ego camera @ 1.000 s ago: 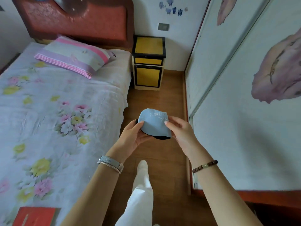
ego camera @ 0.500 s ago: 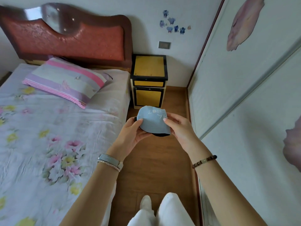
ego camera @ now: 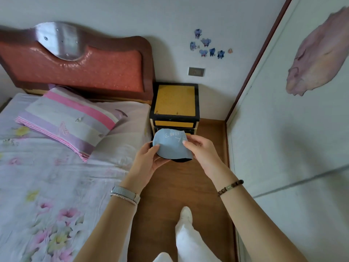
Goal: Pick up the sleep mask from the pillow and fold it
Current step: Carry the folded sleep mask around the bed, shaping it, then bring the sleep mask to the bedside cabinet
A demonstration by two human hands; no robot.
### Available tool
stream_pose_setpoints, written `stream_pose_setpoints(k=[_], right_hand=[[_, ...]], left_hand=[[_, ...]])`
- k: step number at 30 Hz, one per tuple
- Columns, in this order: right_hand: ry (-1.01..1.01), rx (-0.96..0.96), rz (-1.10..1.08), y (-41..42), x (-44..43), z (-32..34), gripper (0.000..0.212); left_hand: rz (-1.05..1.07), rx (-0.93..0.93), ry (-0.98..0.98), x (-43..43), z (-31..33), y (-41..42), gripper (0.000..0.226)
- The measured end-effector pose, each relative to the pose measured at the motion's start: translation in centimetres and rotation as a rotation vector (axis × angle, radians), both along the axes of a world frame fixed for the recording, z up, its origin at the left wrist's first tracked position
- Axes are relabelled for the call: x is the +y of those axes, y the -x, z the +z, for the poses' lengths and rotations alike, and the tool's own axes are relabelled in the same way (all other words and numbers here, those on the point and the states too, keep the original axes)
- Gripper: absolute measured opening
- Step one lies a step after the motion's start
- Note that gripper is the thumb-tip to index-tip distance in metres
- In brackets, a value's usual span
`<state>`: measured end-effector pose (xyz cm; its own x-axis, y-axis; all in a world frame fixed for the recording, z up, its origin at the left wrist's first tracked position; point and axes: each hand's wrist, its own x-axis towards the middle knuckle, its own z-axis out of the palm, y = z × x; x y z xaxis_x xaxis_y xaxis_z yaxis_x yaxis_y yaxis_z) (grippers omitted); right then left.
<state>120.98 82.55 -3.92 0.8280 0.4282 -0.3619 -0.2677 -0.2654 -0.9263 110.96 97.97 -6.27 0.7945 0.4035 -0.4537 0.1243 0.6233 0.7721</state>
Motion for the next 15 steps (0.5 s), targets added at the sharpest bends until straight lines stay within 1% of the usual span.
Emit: stream_pose_setpoints(k=[4, 9, 13, 15], right_hand=[[0.023, -0.011, 0.029, -6.3, 3.3, -0.3, 0.037], [0.074, 0.021, 0.059, -12.2, 7.2, -1.1, 0.036], [0.097, 0.053, 0.068, -16.6, 10.3, -2.4, 0.035], [0.112, 0.066, 0.062, -19.0, 12.0, -3.1, 0.035]], left_hand=[[0.057, 0.012, 0.002, 2.3, -0.1, -5.5, 0.018], [0.139, 0.078, 0.018, 5.5, -1.0, -11.0, 0.018], [0.16, 0.135, 0.022, 8.7, -2.8, -15.3, 0.022], [0.158, 0.162, 0.022, 10.4, -3.8, -17.6, 0.018]])
